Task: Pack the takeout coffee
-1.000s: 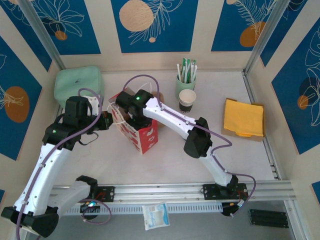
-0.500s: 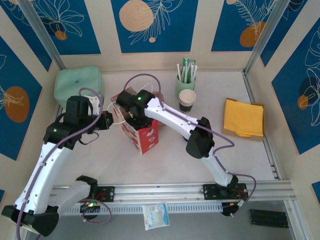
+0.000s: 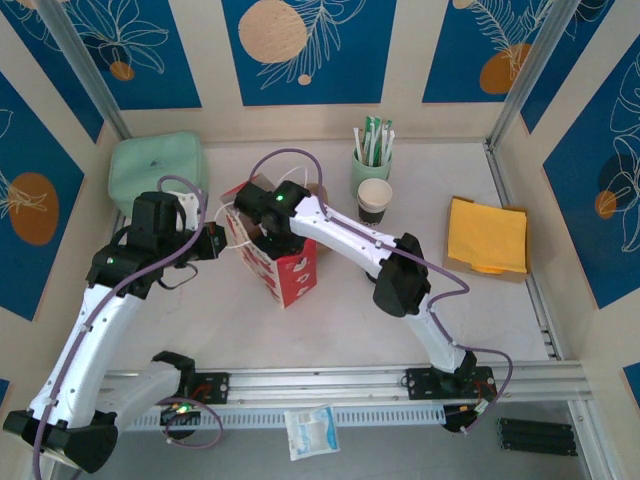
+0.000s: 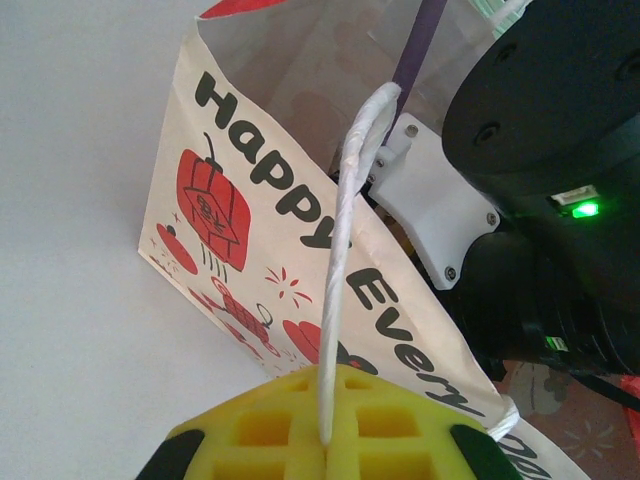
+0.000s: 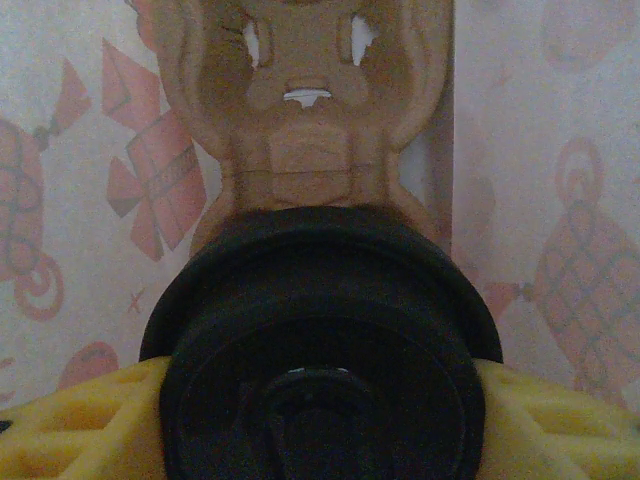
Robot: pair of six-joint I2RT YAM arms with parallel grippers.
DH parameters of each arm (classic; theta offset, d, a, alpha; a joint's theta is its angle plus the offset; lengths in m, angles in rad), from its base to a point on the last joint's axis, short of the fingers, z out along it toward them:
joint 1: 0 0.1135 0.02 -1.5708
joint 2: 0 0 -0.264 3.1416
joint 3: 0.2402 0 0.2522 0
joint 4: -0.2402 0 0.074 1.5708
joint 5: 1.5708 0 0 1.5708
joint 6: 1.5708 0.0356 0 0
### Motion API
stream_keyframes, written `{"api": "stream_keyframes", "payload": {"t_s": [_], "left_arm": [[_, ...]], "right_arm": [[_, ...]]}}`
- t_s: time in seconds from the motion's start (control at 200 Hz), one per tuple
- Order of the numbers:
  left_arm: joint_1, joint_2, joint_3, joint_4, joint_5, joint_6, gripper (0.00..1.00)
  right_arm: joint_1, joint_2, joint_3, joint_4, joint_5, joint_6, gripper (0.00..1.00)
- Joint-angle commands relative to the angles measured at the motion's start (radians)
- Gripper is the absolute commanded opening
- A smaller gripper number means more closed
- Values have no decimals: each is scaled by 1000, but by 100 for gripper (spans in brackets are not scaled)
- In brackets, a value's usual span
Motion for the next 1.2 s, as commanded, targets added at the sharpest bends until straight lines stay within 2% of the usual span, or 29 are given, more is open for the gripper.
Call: {"api": "stream_keyframes", "payload": {"t_s": [0.0,0.39,0.775,1.195], "left_arm": [[10,2,-6,-13,-2,29,0],[10,3,-9,-7,1,24,0],[10,7,-9,-4,1,24,5],[10,6,-9,-7,3,28,4]], "right_arm": [[-7,-43,-23,23,-12,18,51],[-18,-46,-79,59,-36,26,53],[-13,-53,-58,47,-41,21,71],[-2,-53,29,1,-44,19,80]]}}
